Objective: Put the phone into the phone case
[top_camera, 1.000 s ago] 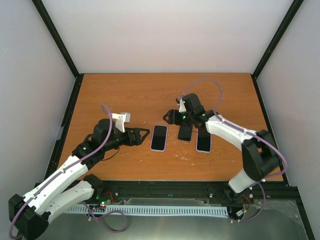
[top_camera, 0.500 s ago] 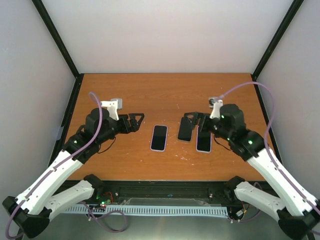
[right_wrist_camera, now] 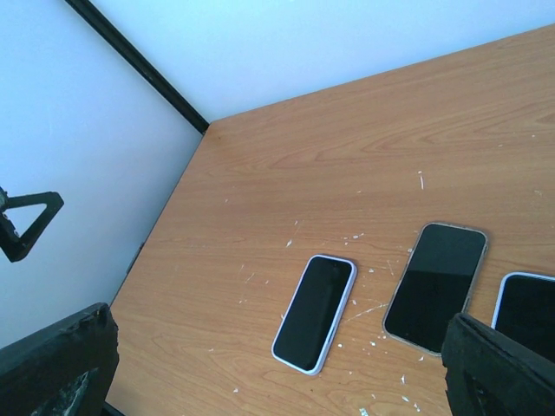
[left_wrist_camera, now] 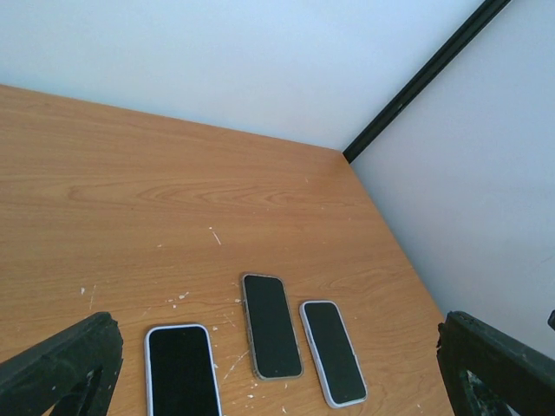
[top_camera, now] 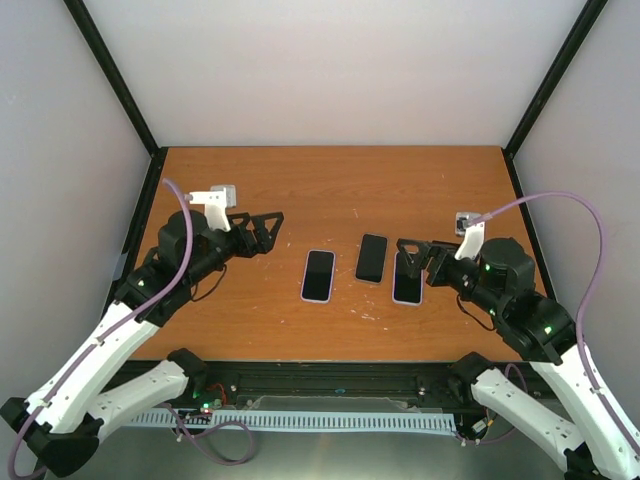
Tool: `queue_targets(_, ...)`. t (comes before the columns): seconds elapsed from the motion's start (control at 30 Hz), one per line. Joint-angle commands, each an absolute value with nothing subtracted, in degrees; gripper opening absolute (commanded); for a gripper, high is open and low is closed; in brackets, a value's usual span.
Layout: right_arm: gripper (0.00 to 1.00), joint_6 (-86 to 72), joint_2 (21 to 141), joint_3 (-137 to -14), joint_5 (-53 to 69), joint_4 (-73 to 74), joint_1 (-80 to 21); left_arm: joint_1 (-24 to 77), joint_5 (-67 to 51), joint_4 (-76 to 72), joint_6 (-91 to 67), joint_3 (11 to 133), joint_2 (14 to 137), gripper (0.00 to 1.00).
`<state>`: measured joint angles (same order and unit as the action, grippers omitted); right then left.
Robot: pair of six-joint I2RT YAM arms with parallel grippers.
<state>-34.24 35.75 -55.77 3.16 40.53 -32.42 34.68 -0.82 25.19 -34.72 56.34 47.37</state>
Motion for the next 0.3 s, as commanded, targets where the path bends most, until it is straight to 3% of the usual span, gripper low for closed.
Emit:
queue_targets(0.0,1.00,-35.24,34.51,-54.41,2.11,41.16,-32.26,34.80,0.38,23.30,-35.15,54.78,46.34,0.99)
queue_targets(0.27,1.00,-36.11,33.72,-52.67,3.79,40.27,-32.26,34.80,0.57,22.43,-36.99,51.71,45.52,1.00)
